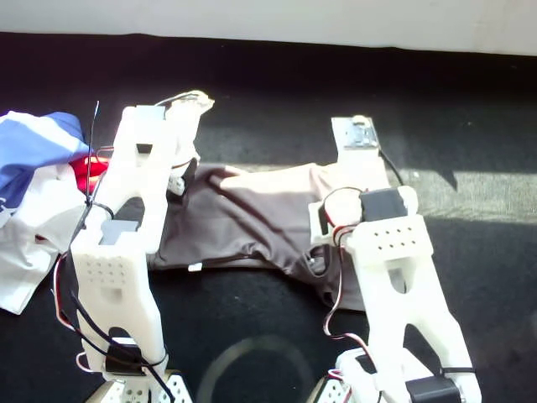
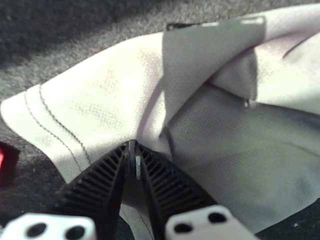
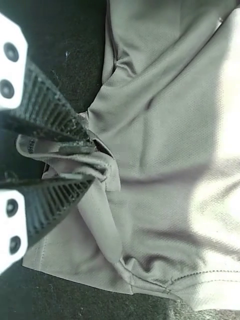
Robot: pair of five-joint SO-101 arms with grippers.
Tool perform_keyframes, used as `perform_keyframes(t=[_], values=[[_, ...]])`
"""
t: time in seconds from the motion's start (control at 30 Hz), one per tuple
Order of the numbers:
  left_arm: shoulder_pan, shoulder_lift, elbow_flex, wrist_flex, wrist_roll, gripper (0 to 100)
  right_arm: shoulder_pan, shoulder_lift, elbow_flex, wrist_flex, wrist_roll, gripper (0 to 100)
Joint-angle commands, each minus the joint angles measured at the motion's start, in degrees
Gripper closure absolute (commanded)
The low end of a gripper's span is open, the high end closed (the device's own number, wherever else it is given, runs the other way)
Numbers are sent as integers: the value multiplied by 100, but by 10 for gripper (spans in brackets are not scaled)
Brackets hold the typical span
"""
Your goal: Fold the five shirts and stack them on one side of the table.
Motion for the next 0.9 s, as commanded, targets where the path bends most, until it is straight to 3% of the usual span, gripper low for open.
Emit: perform_keyframes(t=[0.0,0.3,0.47,0.63,0.87], values=[[31,-66,-66,70,18,991,-13,-207,-57,119,88,851],[40,-66,-66,70,18,991,-22,-198,1763,-1015,114,849],[40,-66,-66,70,18,991,48,-198,2281,-1323,624,833],[57,-66,-66,70,18,991,585,-198,2545,-1349,853,690],[66,-66,-57,70,18,991,1446,-207,2545,-1481,1178,685]])
